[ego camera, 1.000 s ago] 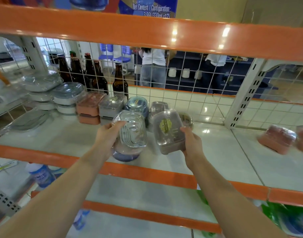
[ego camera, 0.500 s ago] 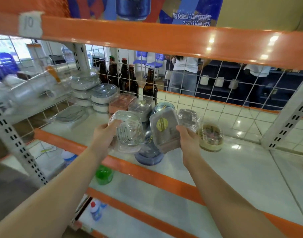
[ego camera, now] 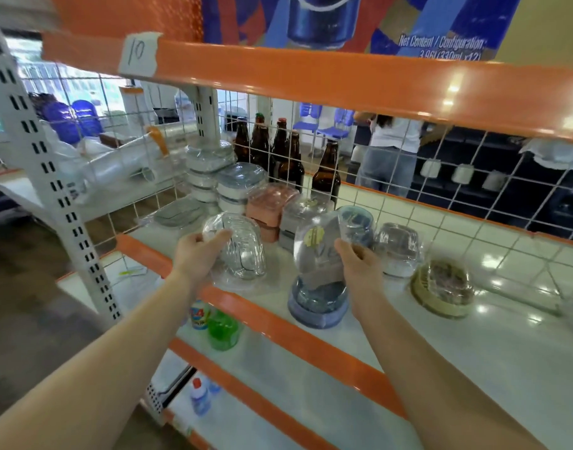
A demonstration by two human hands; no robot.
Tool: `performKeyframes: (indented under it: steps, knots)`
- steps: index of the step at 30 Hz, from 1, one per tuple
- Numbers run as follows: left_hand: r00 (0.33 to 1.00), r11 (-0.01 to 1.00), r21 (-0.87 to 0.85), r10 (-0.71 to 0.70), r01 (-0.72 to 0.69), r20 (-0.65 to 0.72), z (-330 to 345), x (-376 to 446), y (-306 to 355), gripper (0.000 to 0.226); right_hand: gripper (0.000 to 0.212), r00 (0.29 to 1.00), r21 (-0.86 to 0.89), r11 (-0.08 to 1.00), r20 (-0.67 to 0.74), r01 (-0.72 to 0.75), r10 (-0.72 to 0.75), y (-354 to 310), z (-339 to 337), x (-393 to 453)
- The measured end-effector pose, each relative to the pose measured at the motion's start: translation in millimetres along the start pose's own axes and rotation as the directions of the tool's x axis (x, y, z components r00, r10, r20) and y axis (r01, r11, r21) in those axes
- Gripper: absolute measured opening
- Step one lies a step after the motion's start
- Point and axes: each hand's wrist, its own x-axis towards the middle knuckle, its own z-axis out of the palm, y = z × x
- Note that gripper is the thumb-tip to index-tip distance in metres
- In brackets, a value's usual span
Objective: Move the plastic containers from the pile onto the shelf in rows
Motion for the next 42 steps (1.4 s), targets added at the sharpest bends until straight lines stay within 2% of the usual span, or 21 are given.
performKeyframes:
  steps: [3,10,13,17,22,26,29,32,35,39,42]
  knots:
    - [0.999,0.999,0.041,0.018,-0.016,-0.050,-9,15,0,0.034,0.028,0.998,-0.061,0.997,0.010,0.056,-0.056,4,20,1]
    - [0.998,0.996,0.060,0.059,-0.059,0.007,-27,63,-1,0.033,0.035,0.983,-0.302,0.937,0.007,0.175,-0.181,7,75,9]
    - [0.998,0.999,0.018,0.045,-0.046,0.048,-37,89,-2,0.036,0.041,0.989,-0.338,0.932,-0.025,0.126,-0.143,9,99,8]
    - [0.994,0.996,0.072,0.046,-0.053,0.100,-48,115,0,0.035,0.044,0.988,-0.348,0.935,-0.106,0.066,-0.109,11,125,-2]
    - [0.981,0.993,0.107,0.033,-0.054,0.190,-58,140,-3,0.034,0.046,0.951,-0.417,0.909,-0.283,-0.003,-0.127,22,152,-20]
    - [0.955,0.990,0.133,0.009,-0.051,0.296,-65,149,-11,0.031,0.049,0.938,-0.594,0.805,-0.277,0.004,-0.209,32,158,-31]
    - [0.947,0.988,0.141,0.015,-0.064,0.320,-66,150,-15,0.030,0.058,0.937,-0.639,0.769,-0.266,0.004,-0.226,34,160,-39]
    - [0.937,0.990,0.128,0.011,-0.060,0.350,-69,149,-18,0.031,0.065,0.962,-0.697,0.717,-0.187,0.011,-0.197,40,162,-43]
    - [0.924,0.993,0.108,0.011,-0.056,0.381,-71,150,-20,0.033,0.063,0.975,-0.778,0.626,-0.099,0.050,-0.200,46,164,-44]
    - [0.893,0.994,0.105,-0.010,-0.042,0.451,-74,154,-22,0.028,0.056,0.975,-0.840,0.541,-0.085,0.040,-0.204,43,164,-45]
    - [0.886,0.995,0.100,-0.021,-0.029,0.463,-74,157,-23,0.029,0.053,0.983,-0.910,0.415,-0.061,0.018,-0.175,35,162,-46]
